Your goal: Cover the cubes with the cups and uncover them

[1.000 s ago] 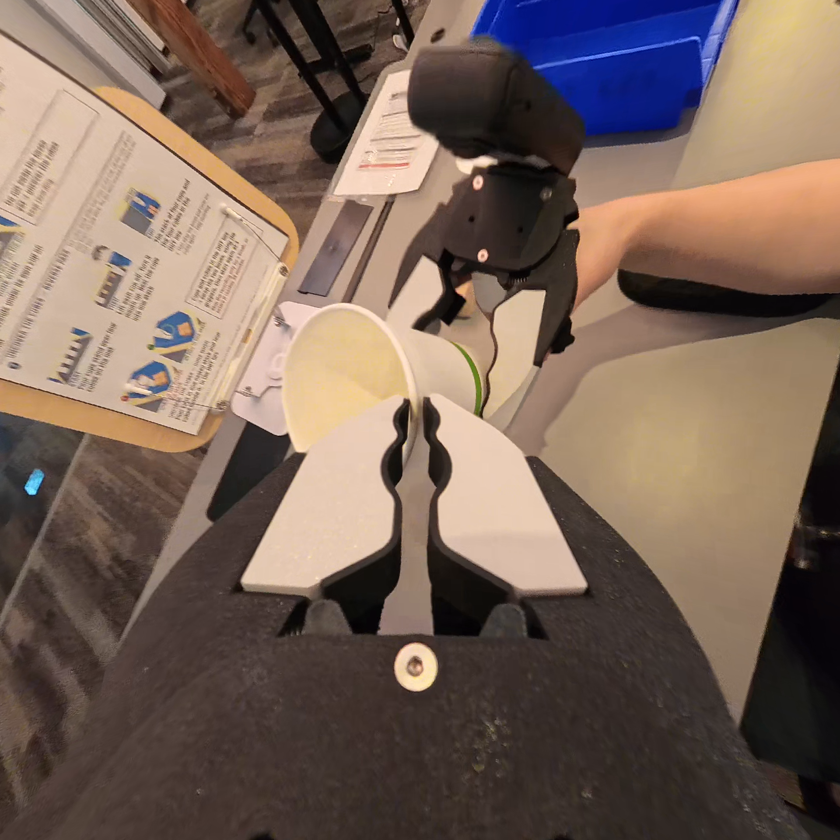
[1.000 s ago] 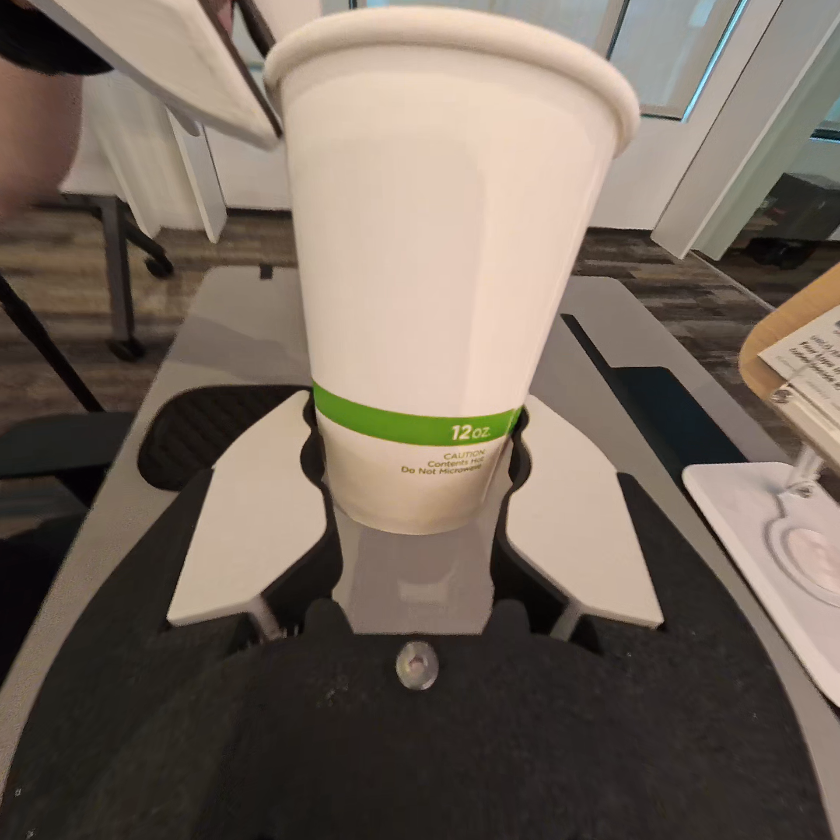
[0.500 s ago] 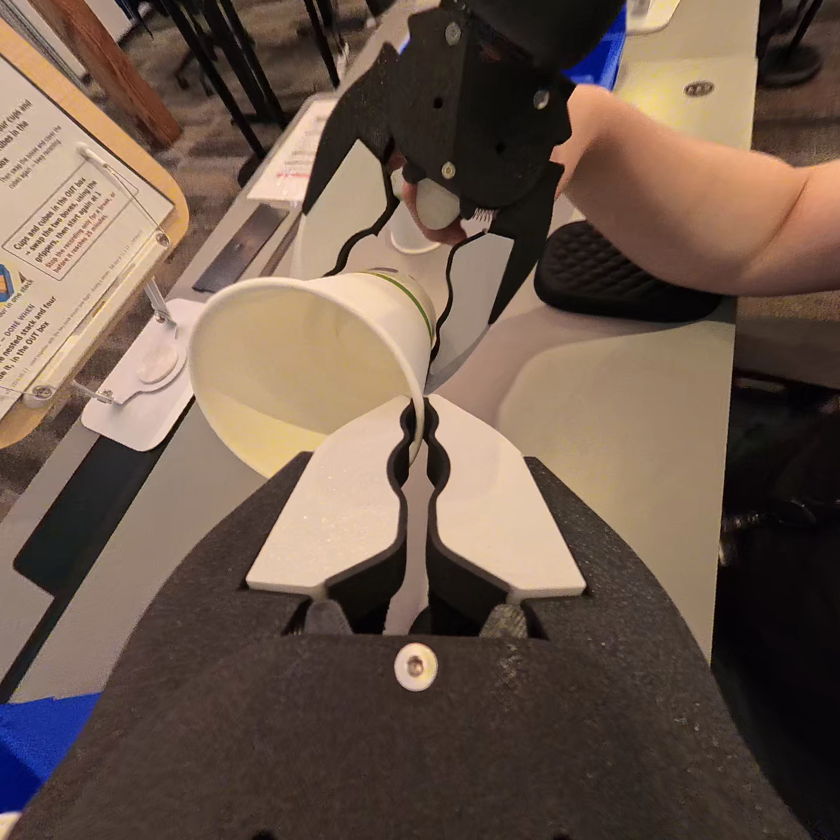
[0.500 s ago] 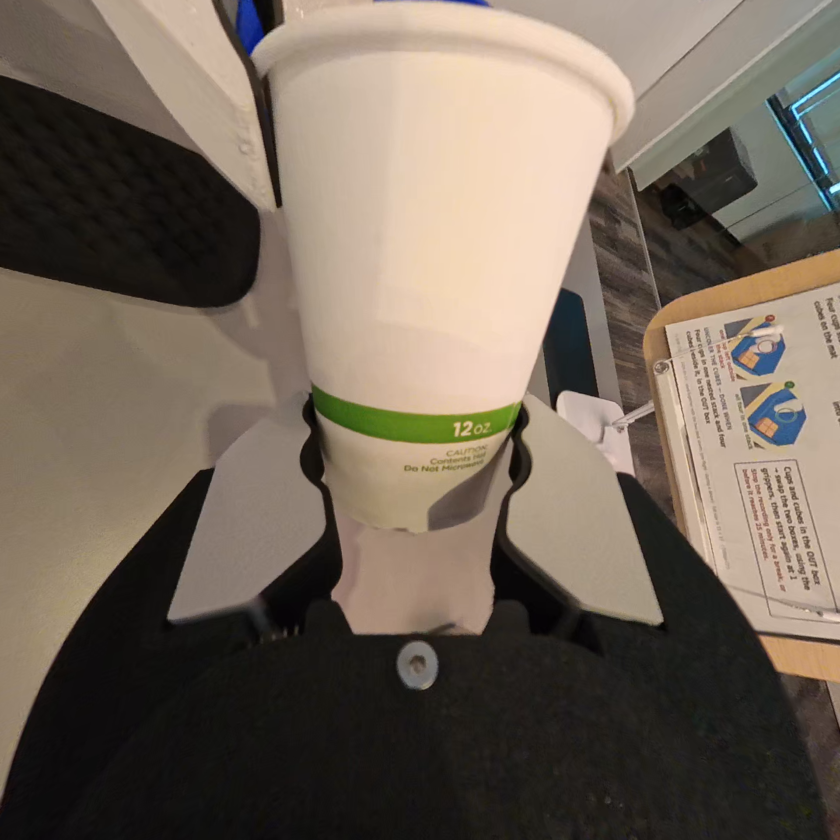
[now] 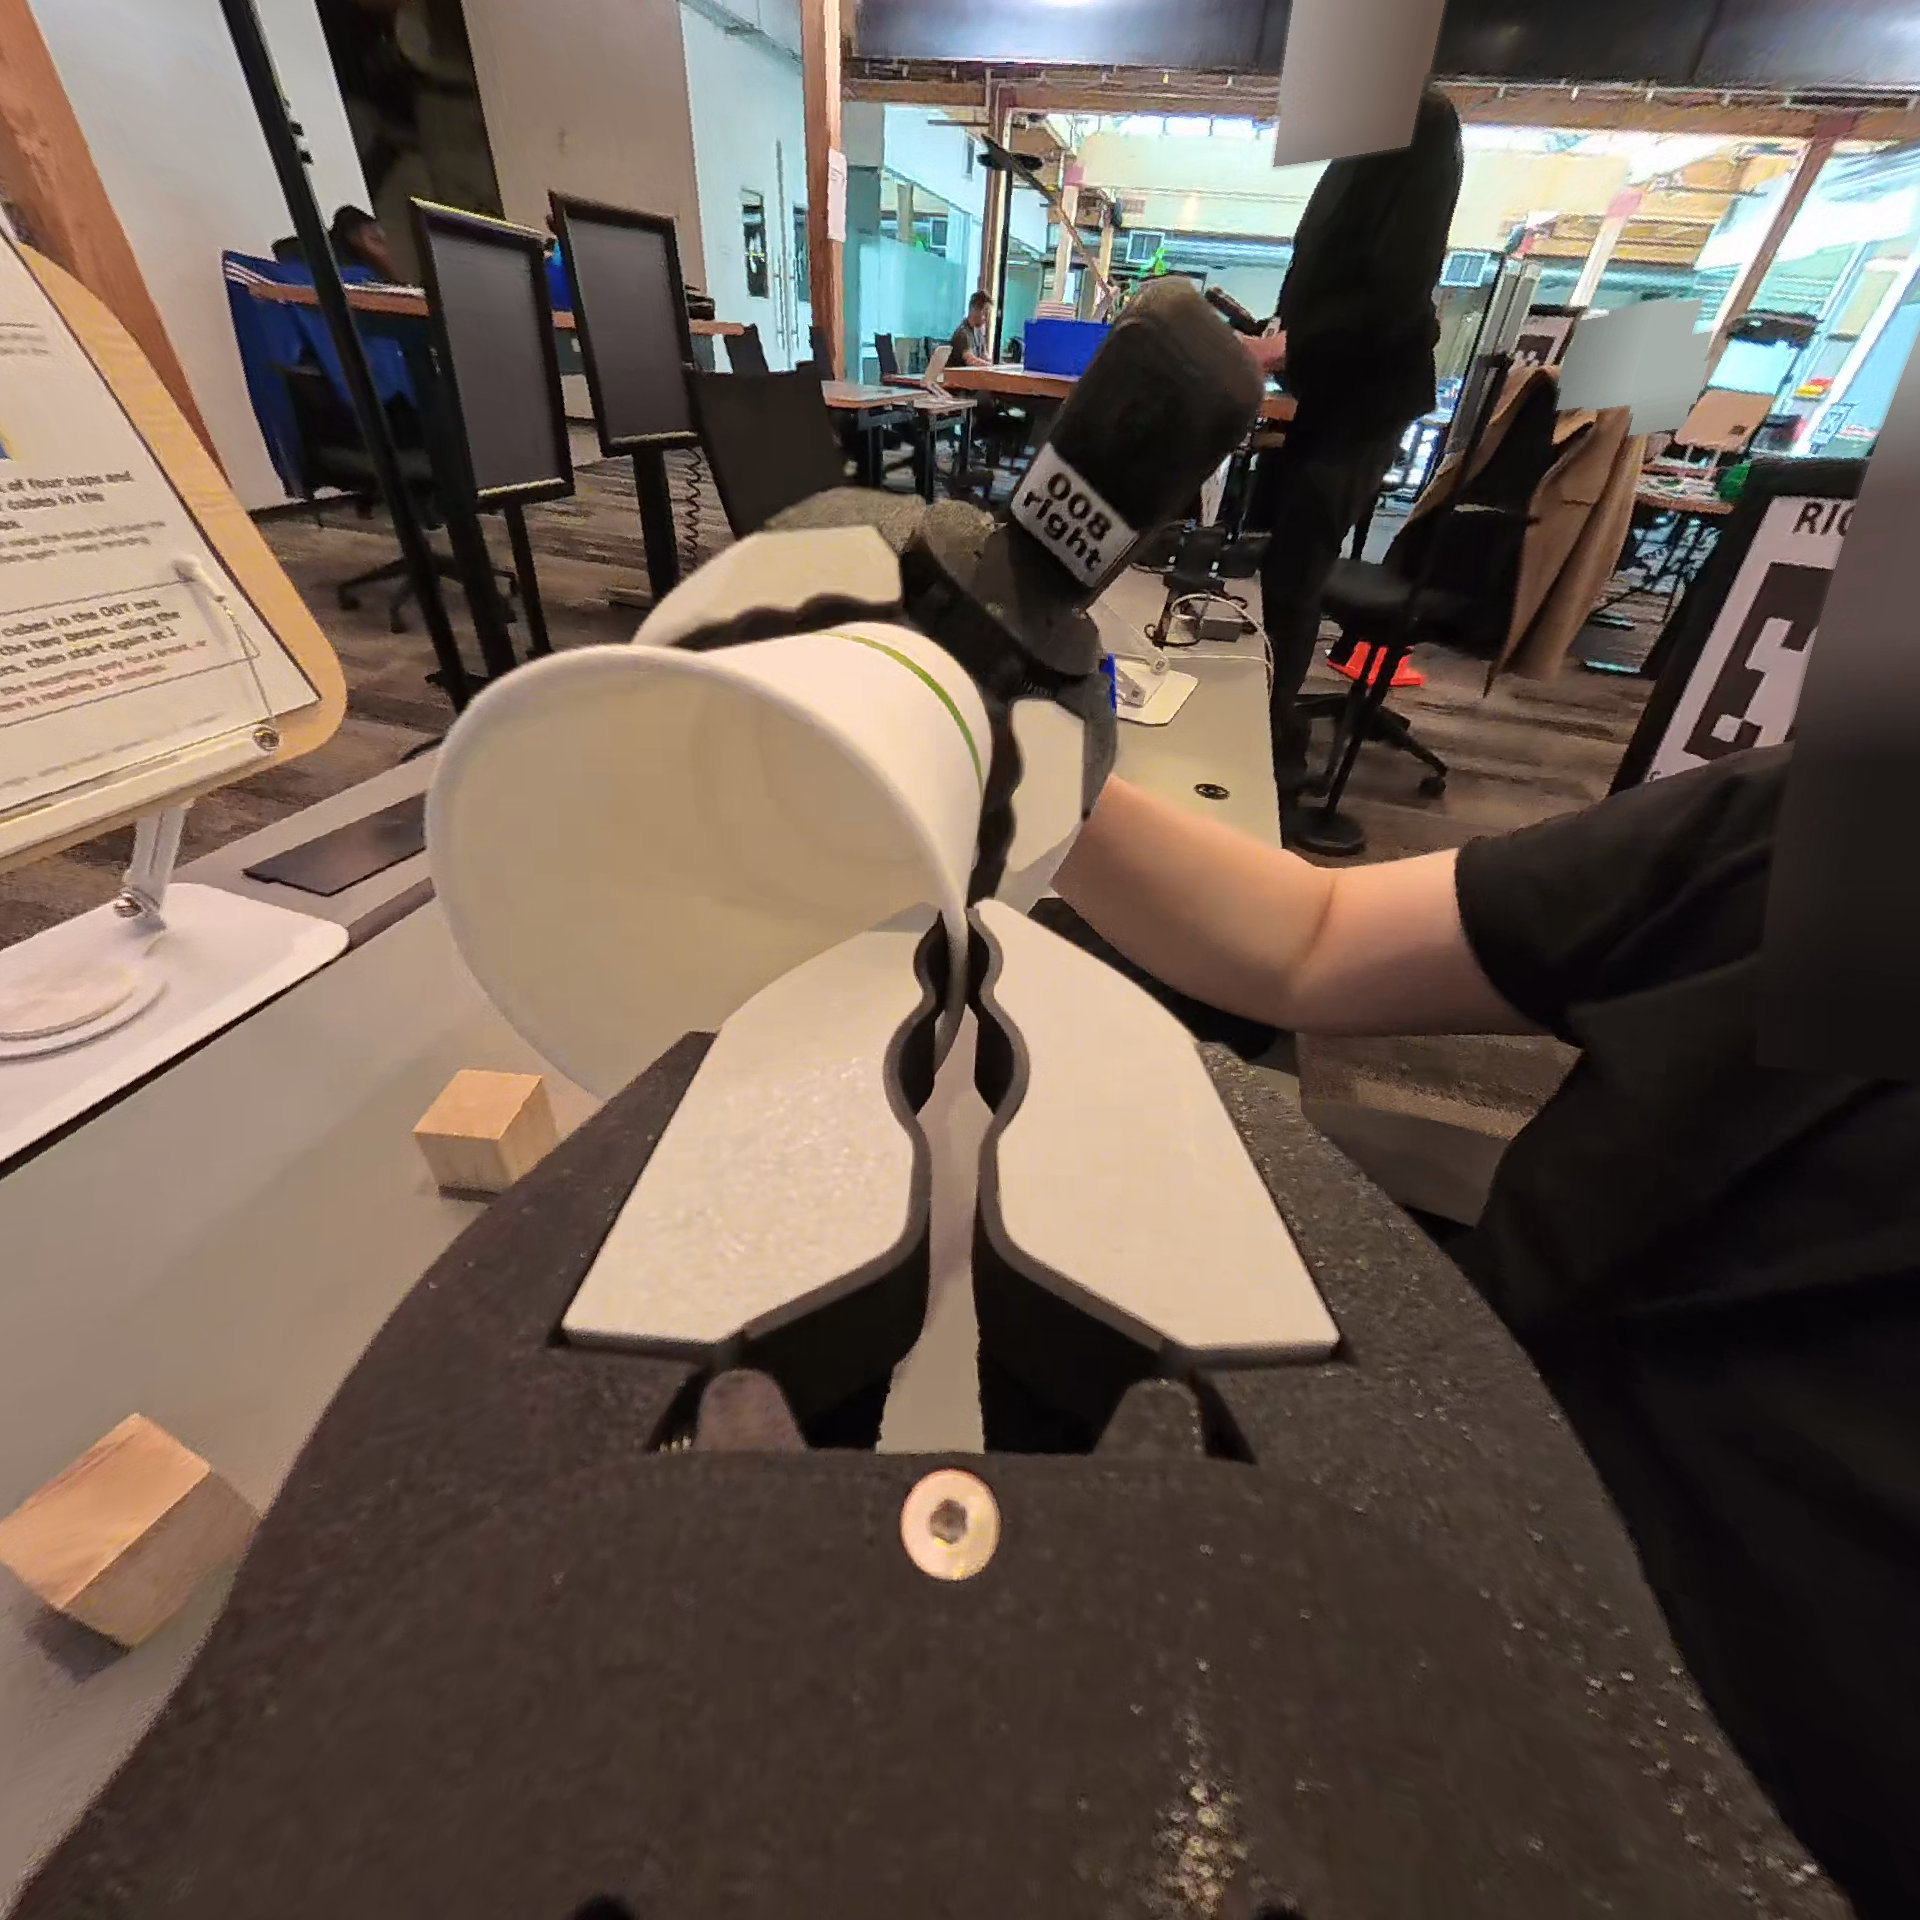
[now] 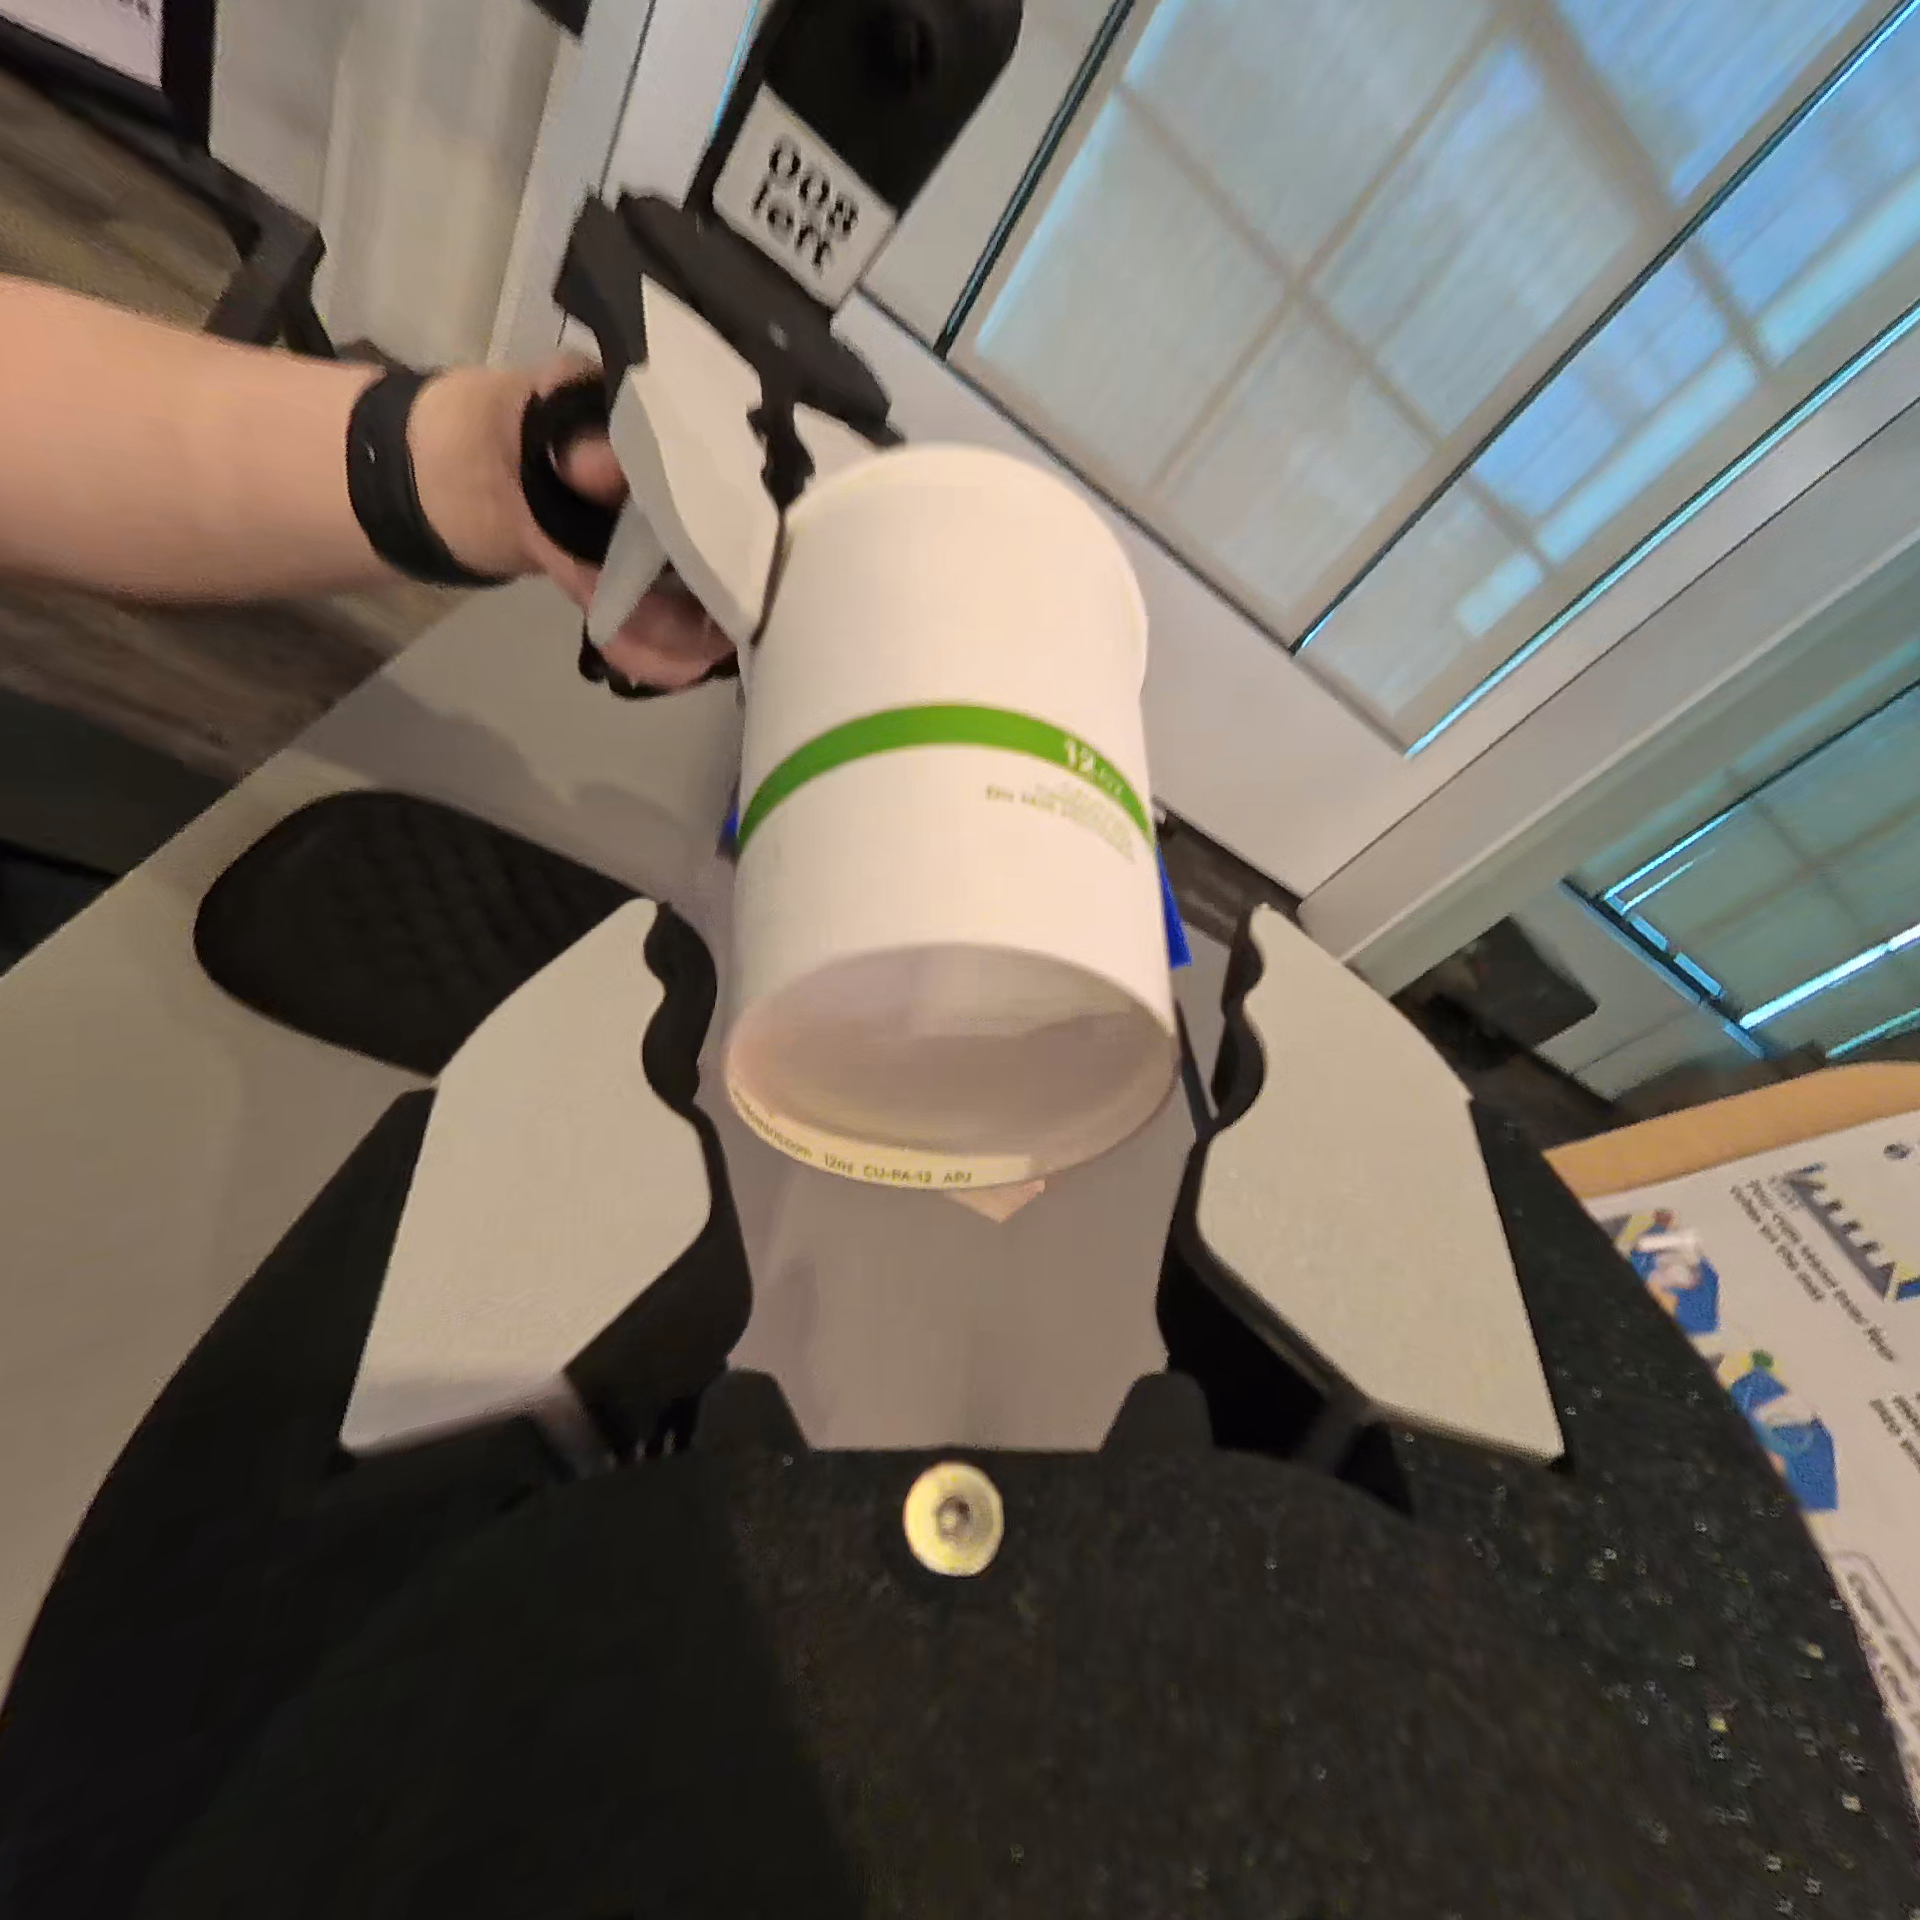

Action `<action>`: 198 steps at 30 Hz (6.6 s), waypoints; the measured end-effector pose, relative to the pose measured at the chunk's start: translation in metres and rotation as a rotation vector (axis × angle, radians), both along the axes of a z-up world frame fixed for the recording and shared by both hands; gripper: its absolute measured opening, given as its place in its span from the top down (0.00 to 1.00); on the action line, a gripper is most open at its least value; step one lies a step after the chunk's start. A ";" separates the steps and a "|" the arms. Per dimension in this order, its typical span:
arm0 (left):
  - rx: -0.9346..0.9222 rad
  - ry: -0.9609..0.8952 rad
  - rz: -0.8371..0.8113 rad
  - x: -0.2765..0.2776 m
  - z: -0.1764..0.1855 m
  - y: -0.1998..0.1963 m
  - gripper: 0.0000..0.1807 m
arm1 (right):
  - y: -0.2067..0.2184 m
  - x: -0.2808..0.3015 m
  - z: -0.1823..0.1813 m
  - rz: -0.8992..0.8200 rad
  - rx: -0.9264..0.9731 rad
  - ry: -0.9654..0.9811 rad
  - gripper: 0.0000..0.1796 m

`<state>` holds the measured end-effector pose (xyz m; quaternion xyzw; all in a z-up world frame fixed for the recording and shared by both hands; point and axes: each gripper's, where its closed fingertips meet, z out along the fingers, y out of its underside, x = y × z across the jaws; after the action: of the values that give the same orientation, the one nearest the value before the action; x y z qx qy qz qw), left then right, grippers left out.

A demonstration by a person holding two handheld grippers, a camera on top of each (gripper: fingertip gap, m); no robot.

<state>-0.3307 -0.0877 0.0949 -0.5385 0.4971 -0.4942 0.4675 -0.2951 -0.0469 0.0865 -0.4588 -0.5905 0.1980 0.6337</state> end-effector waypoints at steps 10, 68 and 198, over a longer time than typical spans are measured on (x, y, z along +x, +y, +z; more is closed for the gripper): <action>-0.002 -0.068 -0.030 -0.004 0.005 -0.012 0.99 | -0.015 -0.004 0.008 0.046 0.060 0.027 0.51; -0.032 -0.178 -0.001 -0.013 0.012 -0.021 0.90 | -0.028 0.005 0.013 0.102 0.028 0.006 0.59; 0.072 0.795 0.721 -0.206 -0.082 0.248 0.98 | 0.033 0.170 -0.040 -0.378 -0.632 -0.167 0.64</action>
<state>-0.5365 0.1606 0.0131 -0.8043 0.4360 -0.0431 0.4014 -0.1248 -0.0140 0.0464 -0.7472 -0.4548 0.2119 0.4358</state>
